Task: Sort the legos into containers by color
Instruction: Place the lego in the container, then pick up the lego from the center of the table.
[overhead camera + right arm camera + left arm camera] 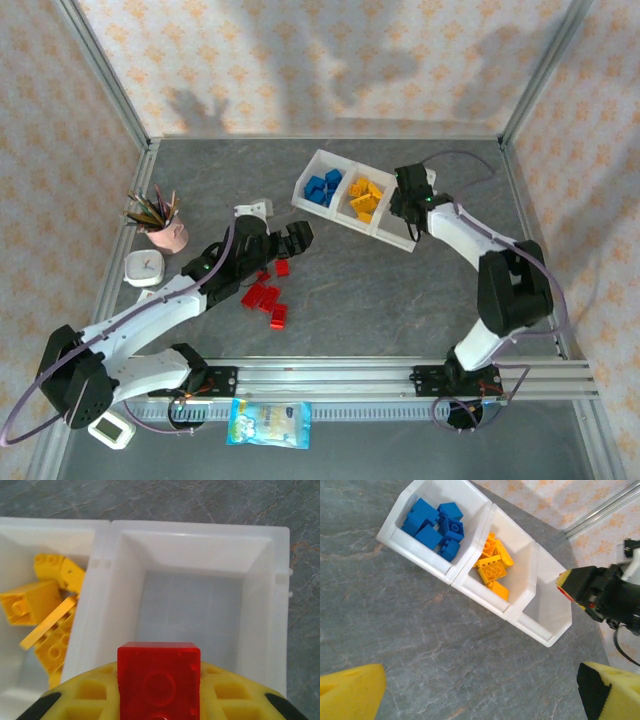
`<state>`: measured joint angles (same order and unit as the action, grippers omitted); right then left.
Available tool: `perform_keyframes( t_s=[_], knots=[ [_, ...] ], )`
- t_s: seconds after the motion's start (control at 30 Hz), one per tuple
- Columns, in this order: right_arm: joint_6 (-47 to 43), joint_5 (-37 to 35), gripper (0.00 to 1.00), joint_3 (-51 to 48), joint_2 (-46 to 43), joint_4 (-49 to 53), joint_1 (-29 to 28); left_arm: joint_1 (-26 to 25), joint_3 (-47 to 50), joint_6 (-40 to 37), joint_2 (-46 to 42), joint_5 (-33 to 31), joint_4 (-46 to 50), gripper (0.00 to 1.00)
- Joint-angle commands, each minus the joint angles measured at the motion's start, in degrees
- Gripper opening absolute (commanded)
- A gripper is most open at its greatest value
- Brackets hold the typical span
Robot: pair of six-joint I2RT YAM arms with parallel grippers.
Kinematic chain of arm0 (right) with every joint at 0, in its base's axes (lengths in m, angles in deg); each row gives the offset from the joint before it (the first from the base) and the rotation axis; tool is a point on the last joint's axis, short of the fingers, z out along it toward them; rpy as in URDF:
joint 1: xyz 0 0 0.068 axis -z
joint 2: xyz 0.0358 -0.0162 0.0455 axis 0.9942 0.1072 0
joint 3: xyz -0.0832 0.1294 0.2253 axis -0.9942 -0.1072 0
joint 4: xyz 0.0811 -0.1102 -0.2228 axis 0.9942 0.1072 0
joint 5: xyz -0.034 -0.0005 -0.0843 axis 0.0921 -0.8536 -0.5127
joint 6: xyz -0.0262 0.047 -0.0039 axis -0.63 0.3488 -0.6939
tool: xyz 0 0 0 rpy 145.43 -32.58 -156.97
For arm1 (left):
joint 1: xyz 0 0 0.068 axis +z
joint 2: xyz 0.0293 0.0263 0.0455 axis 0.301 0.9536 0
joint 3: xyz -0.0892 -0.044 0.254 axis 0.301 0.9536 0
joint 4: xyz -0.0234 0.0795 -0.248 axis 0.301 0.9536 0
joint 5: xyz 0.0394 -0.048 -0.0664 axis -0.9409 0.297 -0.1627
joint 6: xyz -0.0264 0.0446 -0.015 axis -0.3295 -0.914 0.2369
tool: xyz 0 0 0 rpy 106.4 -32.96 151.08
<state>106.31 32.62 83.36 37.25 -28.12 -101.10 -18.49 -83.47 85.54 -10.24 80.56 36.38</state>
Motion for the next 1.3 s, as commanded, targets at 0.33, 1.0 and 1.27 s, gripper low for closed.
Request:
perform_keyframes(
  t_s=[0.33, 1.0, 1.27],
  knots=[
    [-4.6, 2.0, 0.66, 4.4, -0.6, 0.3, -2.0, -0.2, -2.5, -4.5, -0.3, -0.9, -2.5, 0.99],
    [-5.7, 7.2, 0.87, -2.1, -6.3, -1.7, -29.8, 3.4, 4.5, -1.7, -21.4, -9.6, 16.4, 0.99],
    [-6.8, 7.2, 0.91, 1.9, 2.8, -1.1, -37.4, 3.9, 5.7, 1.8, -28.2, -13.1, 24.9, 0.99]
  ],
)
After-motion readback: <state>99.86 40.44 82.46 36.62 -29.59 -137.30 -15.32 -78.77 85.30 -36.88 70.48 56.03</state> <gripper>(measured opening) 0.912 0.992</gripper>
